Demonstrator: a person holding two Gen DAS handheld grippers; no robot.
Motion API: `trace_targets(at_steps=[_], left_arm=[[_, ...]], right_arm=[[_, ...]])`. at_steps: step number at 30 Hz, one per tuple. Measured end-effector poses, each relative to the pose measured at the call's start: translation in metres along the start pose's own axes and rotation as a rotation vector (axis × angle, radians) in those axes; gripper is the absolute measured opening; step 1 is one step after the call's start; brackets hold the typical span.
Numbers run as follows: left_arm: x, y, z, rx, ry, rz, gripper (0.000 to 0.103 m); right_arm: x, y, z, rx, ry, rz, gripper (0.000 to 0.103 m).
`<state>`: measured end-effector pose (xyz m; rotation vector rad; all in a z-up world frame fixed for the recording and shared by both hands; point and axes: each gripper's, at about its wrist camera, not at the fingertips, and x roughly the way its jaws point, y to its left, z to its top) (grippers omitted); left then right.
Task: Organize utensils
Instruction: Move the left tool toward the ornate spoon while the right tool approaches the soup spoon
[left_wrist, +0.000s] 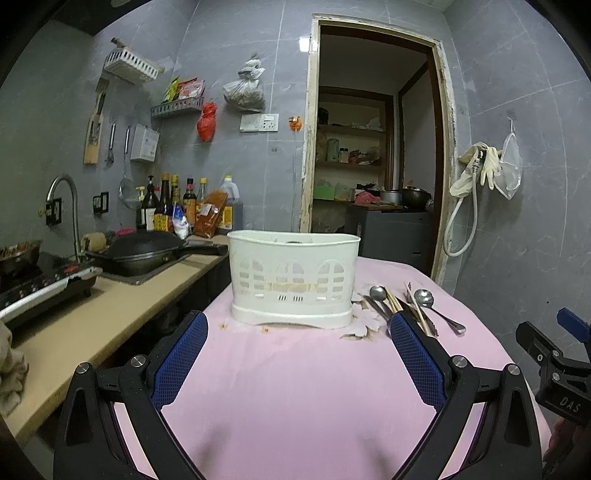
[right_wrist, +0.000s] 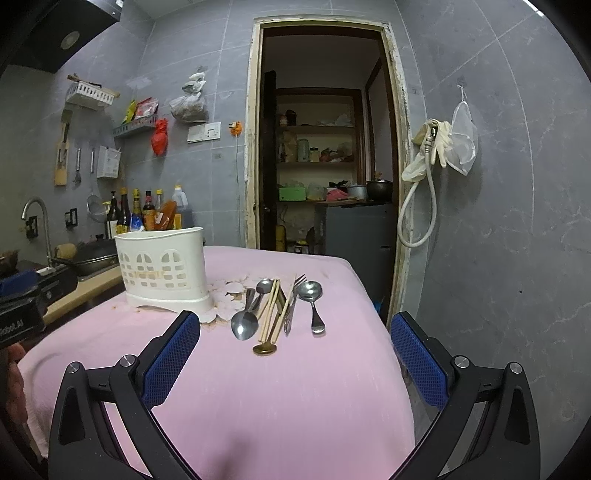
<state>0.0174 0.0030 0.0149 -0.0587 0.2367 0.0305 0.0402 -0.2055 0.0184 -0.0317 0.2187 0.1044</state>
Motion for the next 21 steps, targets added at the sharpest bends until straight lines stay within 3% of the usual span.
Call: trace_targets(at_steps=[5,15,21], left_arm=[[0.012,-0.01,0.01,0.032,0.002,-0.013,0.097],[0.058,-0.03,0.036,0.06,0.079,-0.033,0.097],[0.08,-0.039,0.048,0.069,0.071,-0.024,0.097]], right_arm=[[0.01,-0.004,0.011,0.008,0.002,0.007,0.103],[0.037,-0.018,0.035,-0.028,-0.009,0.008,0.103],[0.062,-0.027,0.052,-0.031,-0.001,0.035,0.103]])
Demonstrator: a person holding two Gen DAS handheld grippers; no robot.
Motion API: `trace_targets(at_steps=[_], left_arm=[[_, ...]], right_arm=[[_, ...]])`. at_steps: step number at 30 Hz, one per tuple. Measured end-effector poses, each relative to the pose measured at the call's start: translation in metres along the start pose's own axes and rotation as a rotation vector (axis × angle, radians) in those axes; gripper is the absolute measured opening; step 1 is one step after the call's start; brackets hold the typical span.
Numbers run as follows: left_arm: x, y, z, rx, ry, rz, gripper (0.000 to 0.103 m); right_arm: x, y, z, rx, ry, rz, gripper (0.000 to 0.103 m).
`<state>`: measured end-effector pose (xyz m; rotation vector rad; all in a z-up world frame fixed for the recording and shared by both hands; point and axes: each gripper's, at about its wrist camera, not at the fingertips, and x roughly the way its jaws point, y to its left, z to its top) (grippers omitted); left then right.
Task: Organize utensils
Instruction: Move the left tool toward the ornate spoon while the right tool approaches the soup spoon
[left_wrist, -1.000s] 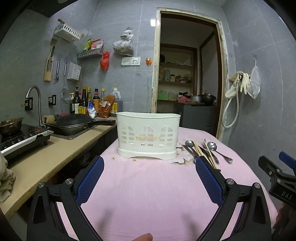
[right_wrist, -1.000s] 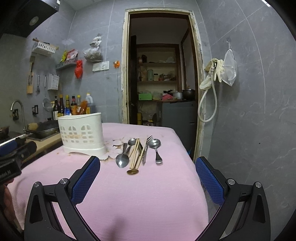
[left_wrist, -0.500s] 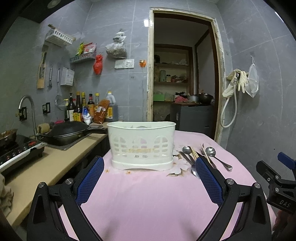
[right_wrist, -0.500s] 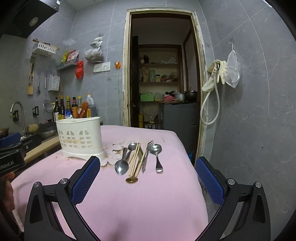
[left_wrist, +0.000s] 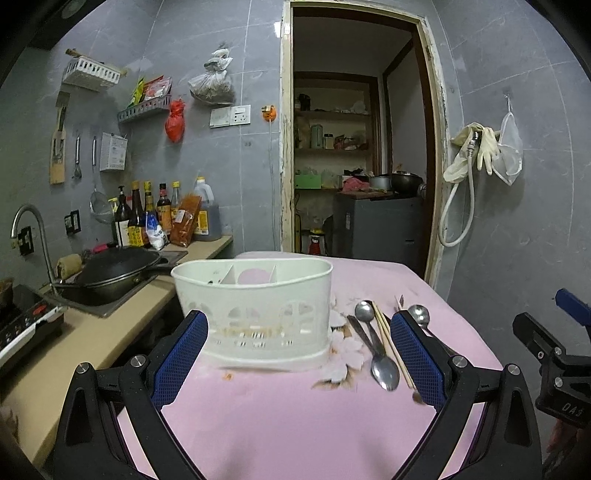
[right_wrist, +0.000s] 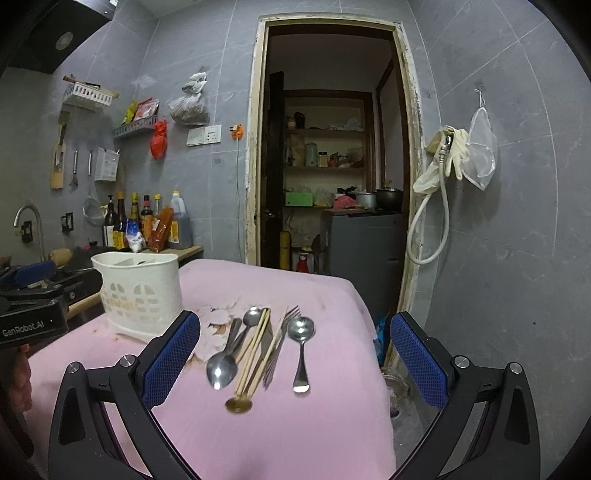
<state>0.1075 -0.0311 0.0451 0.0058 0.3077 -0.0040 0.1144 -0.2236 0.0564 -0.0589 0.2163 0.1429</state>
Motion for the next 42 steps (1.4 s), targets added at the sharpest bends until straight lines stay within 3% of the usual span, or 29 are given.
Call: trace_targets(at_steps=[7,17,31,35,42], left_arm=[[0.021,-0.01,0.015,0.049,-0.032,0.027,0.097],[0.033,-0.017,0.008,0.053,-0.035,-0.039,0.097],[0.083,-0.045,-0.005,0.099,0.202,-0.184,0.096],[0.099,-0.05,-0.007,0.102,0.266,-0.212,0.082],[0.126,-0.05,-0.015,0.087,0.371,-0.234,0.056]], right_arm=[[0.022,-0.02,0.014,0.017,-0.009,0.019,0.103],[0.061,-0.041,0.019,-0.02,0.045,0.079,0.103],[0.118,-0.065,0.002,0.045,0.241,0.145,0.103],[0.134,-0.066,-0.002,0.029,0.292,0.17,0.103],[0.16,-0.053,-0.011,-0.055,0.382,0.187,0.091]])
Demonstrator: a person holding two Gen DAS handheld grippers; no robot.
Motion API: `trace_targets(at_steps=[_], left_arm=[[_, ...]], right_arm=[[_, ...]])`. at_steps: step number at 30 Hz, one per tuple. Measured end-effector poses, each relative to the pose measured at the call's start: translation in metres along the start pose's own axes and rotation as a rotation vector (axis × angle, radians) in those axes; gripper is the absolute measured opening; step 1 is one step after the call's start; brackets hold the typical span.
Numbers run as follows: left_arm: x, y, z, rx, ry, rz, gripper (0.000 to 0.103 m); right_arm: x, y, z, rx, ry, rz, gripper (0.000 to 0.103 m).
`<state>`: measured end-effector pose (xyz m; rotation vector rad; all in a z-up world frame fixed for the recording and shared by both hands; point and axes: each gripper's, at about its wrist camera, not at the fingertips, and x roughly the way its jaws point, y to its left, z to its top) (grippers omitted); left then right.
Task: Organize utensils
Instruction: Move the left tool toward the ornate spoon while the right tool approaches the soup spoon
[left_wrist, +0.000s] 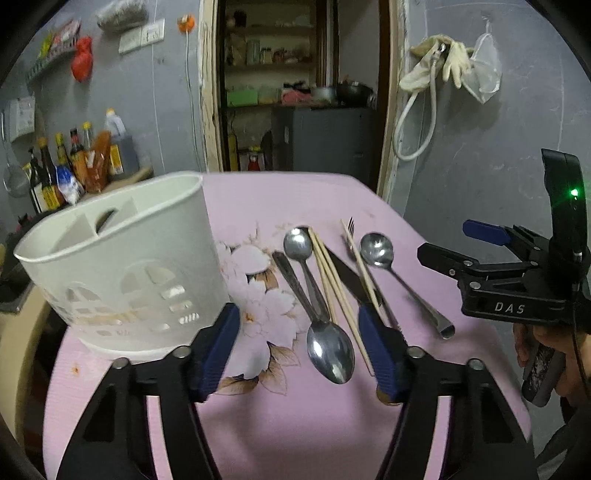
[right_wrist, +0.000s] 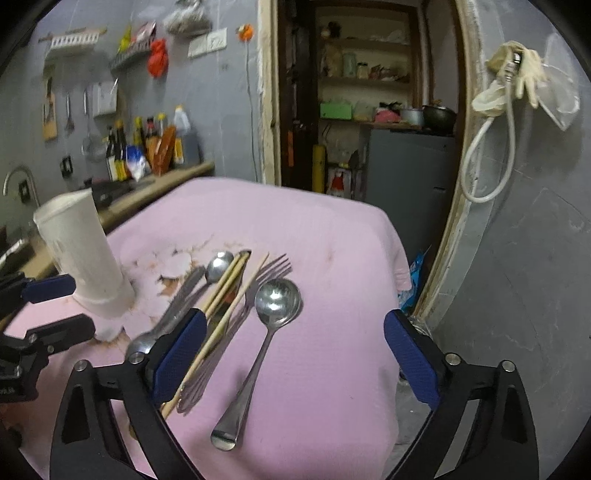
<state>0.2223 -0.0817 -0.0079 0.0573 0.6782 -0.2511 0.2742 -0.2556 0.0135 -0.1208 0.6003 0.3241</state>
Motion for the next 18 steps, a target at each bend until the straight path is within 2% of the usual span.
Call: trace_targets(at_steps=[1,5,7,14,18], left_arm=[[0.004,0.002,0.0,-0.011,0.014,-0.005,0.055],[0.015,0.006,0.0,-0.031,0.045,0.001,0.048],[0.019,0.006,0.0,-0.033,0.057,0.005,0.044],[0.036,-0.001,0.006,0.003,0.079,0.021,0.036],[0.047,-0.001,0.01,0.016,0.089,0.019,0.035]], right_arm=[[0.003,0.0,0.001,-0.008,0.006,-0.001,0.087],[0.014,0.006,0.0,-0.048,0.045,-0.008,0.084],[0.018,0.008,0.0,-0.063,0.057,-0.009,0.079],[0.023,0.006,0.003,-0.073,0.074,-0.009,0.075],[0.027,0.004,0.003,-0.069,0.092,0.009,0.074]])
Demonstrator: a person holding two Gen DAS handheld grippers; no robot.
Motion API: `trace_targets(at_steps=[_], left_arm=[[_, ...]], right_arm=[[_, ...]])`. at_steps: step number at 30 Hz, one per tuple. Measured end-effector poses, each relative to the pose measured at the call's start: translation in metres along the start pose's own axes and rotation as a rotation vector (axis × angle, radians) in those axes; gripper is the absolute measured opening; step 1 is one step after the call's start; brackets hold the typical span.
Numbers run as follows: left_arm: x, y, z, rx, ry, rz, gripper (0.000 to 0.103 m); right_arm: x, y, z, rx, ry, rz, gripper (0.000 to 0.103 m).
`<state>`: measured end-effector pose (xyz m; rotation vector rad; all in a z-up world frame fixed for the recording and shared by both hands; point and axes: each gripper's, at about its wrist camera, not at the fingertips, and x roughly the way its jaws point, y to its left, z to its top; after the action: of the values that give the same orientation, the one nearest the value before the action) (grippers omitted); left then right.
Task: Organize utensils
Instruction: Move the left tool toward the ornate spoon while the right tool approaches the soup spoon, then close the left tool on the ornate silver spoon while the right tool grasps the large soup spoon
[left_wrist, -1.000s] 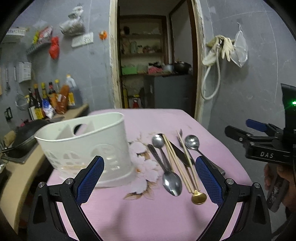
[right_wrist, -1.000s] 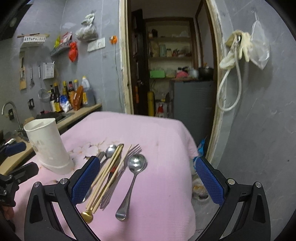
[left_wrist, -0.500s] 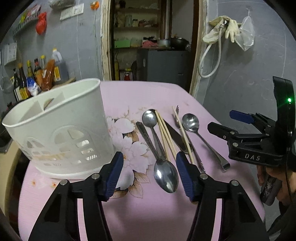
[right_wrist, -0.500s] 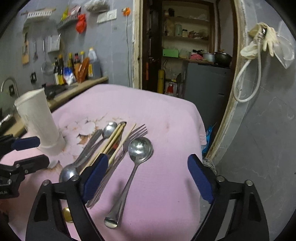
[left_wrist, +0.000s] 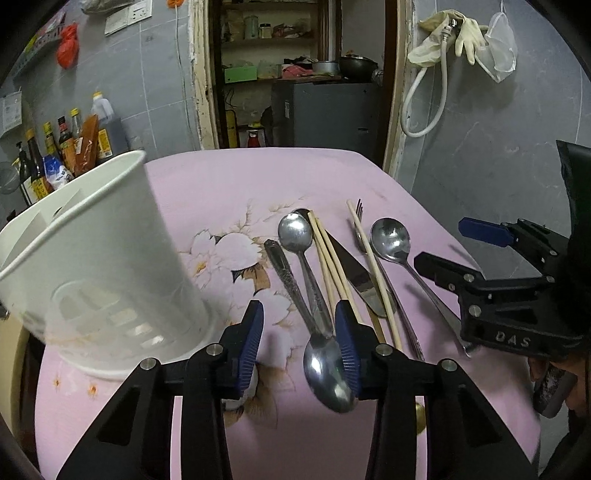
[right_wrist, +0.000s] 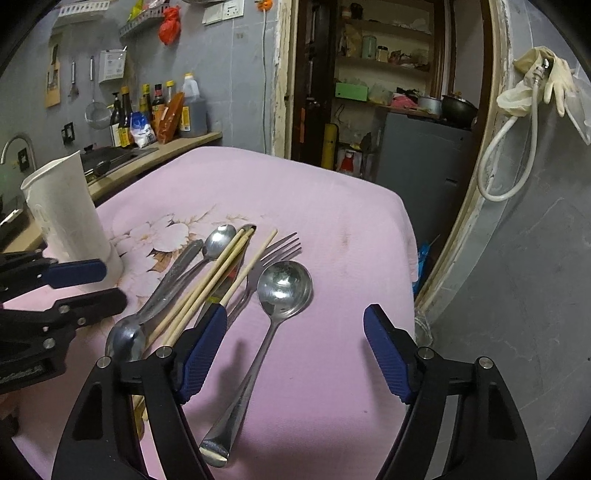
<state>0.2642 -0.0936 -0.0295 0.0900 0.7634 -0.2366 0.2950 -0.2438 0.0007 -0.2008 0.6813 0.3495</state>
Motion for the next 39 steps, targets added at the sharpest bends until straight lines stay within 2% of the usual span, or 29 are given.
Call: trace_targets(at_steps=[2,4,9,13,21,31,32,33,35,39], left_arm=[[0.006,0.002,0.003,0.002,0.012,-0.005,0.035],[0.011,0.004,0.005,-0.002,0.021,-0.012,0.035],[0.023,0.013,0.008,-0.052,0.063,-0.045,0.035],[0.035,0.021,0.009,-0.101,0.12,-0.057,0.03],[0.047,0.027,0.012,-0.123,0.171,-0.047,0.026],[0.054,0.023,0.014,-0.104,0.196,-0.025,0.026],[0.054,0.023,0.014,-0.104,0.195,-0.024,0.025],[0.056,0.02,0.015,-0.105,0.195,-0.02,0.018],[0.055,0.02,0.014,-0.115,0.199,-0.028,0.011],[0.05,0.021,0.01,-0.122,0.208,-0.024,0.008]], right_arm=[[0.003,0.0,0.0,-0.004,0.012,0.006,0.071],[0.008,-0.002,0.0,0.0,0.035,0.02,0.062],[0.02,-0.008,-0.001,0.035,0.091,0.083,0.057],[0.03,-0.01,0.0,0.011,0.122,0.08,0.052],[0.044,-0.001,0.008,-0.07,0.139,0.057,0.052],[0.058,-0.002,0.014,-0.081,0.159,0.075,0.052],[0.058,-0.002,0.014,-0.079,0.159,0.076,0.052],[0.058,-0.001,0.014,-0.079,0.158,0.077,0.05],[0.057,-0.001,0.014,-0.079,0.156,0.085,0.04],[0.054,-0.001,0.013,-0.071,0.153,0.09,0.039]])
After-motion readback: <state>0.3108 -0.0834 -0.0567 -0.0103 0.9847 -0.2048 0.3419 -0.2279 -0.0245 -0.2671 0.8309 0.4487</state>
